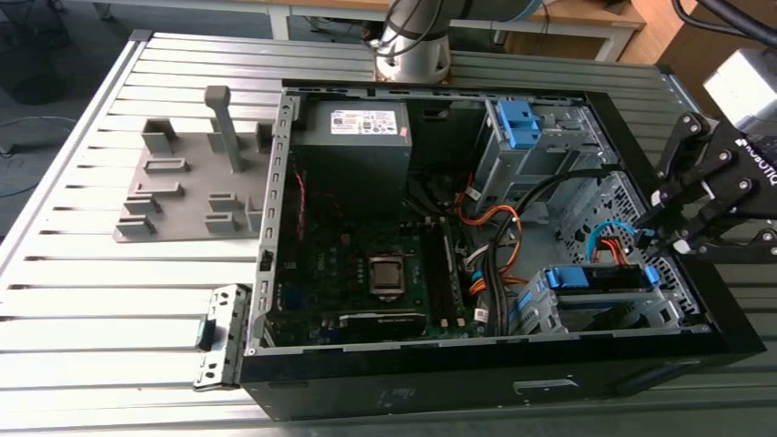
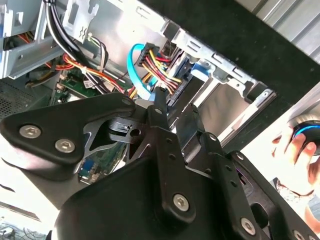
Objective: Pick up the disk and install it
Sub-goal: 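Insert the second disk wire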
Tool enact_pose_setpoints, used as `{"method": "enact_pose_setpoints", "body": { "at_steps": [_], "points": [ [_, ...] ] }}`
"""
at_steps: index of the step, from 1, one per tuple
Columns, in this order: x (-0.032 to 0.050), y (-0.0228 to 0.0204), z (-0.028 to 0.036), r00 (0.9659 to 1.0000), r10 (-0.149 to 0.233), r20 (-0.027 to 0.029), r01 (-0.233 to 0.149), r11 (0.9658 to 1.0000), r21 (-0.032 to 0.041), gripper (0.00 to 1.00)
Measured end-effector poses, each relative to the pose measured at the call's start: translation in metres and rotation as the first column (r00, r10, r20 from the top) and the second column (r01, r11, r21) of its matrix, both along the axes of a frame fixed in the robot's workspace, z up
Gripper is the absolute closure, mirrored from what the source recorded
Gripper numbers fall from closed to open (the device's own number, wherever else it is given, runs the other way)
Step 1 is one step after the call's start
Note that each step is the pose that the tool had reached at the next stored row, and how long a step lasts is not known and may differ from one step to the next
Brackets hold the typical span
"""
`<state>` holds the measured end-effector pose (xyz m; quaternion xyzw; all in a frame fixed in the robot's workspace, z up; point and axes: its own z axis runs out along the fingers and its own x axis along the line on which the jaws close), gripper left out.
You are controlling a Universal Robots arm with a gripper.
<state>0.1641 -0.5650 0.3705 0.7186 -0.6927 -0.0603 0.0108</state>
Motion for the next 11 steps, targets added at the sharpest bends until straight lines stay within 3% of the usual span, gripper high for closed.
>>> {"method": "enact_pose_setpoints", "body": {
  "at_steps": [11],
  "points": [
    [-0.0037, 0.0000, 0.0000, 1.0000, 0.000, 0.0003, 0.000, 1.0000, 0.0000, 0.64]
  ]
}}
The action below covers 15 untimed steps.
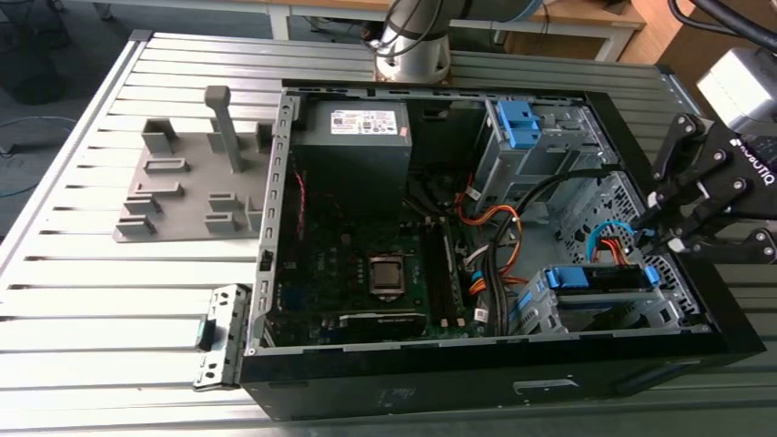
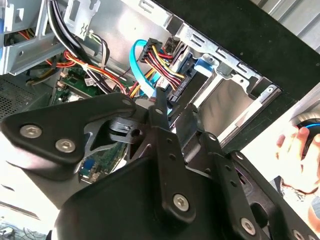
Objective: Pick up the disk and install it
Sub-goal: 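Insert the second disk wire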
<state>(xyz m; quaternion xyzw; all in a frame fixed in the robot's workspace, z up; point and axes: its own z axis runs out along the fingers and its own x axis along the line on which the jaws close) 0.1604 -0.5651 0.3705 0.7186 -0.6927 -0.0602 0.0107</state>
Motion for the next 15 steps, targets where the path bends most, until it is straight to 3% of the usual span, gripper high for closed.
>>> {"method": "enact_pose_setpoints", "body": {
  "at_steps": [3, 5, 15],
  "points": [
    [-0.0001, 0.0000, 0.0000, 1.0000, 0.000, 0.0000, 0.000, 1.0000, 0.0000, 0.72],
    [-0.0003, 0.0000, 0.0000, 1.0000, 0.000, -0.0001, 0.000, 1.0000, 0.0001, 0.84],
    [-0.0011, -0.0006, 0.0000, 1.0000, 0.000, 0.0000, 0.000, 1.0000, 0.0002, 0.84]
  ]
}}
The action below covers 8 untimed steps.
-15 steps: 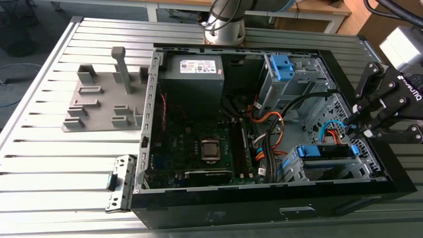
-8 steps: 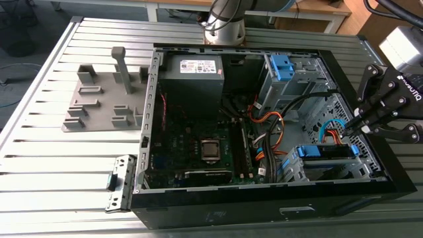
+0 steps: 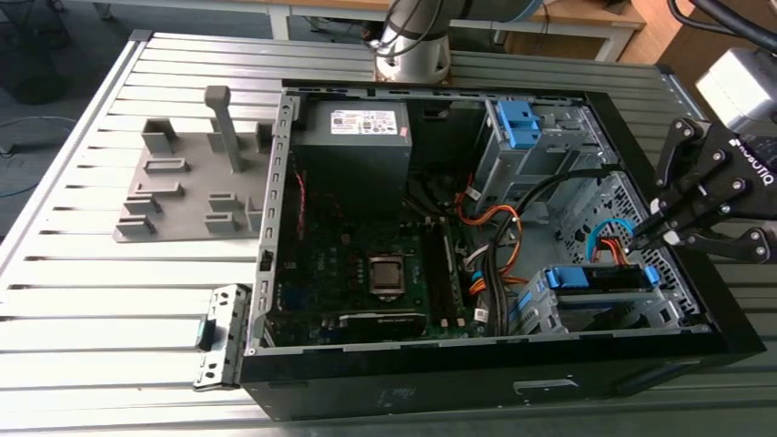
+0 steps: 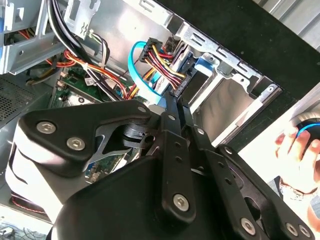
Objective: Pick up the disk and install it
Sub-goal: 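Insert the second disk wire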
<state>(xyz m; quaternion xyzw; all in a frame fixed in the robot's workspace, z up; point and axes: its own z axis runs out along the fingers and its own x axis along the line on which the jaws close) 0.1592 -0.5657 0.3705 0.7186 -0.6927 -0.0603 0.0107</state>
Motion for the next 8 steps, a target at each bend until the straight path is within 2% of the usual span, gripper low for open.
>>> {"method": "enact_pose_setpoints", "body": {
  "at_steps": [3, 6, 8],
  "points": [
    [-0.0016, -0.0045, -0.0003, 1.0000, 0.000, -0.0001, 0.000, 1.0000, 0.0059, 0.84],
    [-0.0023, -0.0103, -0.0017, 1.0000, 0.000, 0.0000, 0.000, 0.9997, 0.0248, 0.84],
    [-0.0026, -0.0123, -0.0035, 1.0000, 0.000, 0.0000, 0.000, 0.9994, 0.0340, 0.84]
  ]
}}
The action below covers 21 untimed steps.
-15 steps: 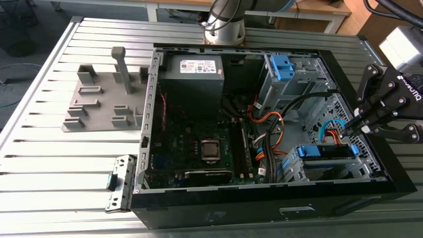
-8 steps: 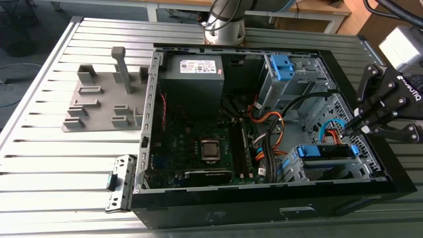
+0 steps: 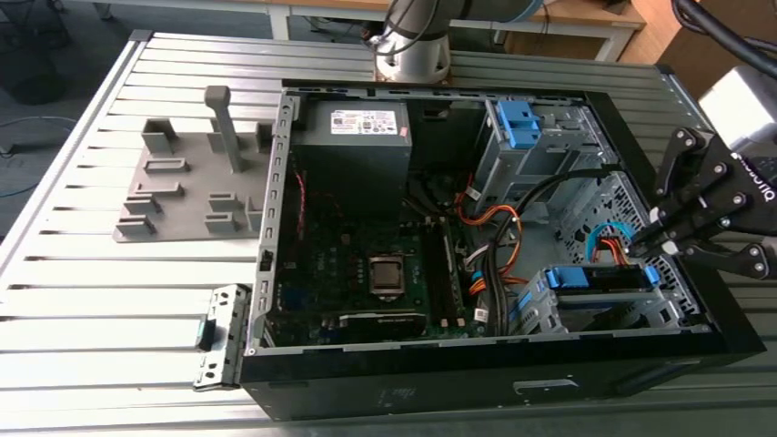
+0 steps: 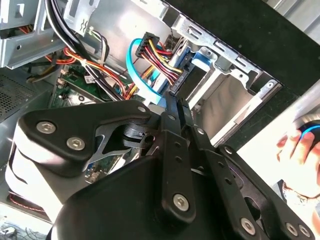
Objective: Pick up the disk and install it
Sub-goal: 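Insert the second disk wire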
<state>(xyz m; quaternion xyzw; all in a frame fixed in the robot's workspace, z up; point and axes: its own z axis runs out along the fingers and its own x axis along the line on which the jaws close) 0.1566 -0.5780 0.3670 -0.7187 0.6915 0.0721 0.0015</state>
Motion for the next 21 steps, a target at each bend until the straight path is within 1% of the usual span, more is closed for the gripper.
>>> {"method": "enact_pose_setpoints", "body": {
  "at_steps": [2, 4, 11, 21],
  "points": [
    [-0.0006, -0.0006, -0.0024, 1.0000, 0.000, 0.0000, 0.000, 1.0000, 0.0043, 0.84],
    [-0.0012, -0.0007, -0.0049, 1.0000, 0.000, 0.0001, 0.000, 1.0000, 0.0053, 0.84],
    [-0.0063, -0.0007, -0.0128, 1.0000, 0.000, 0.0001, 0.000, 1.0000, 0.0061, 0.84],
    [-0.0074, -0.0007, -0.0203, 1.0000, 0.000, 0.0000, 0.000, 1.0000, 0.0063, 0.84]
  ]
}}
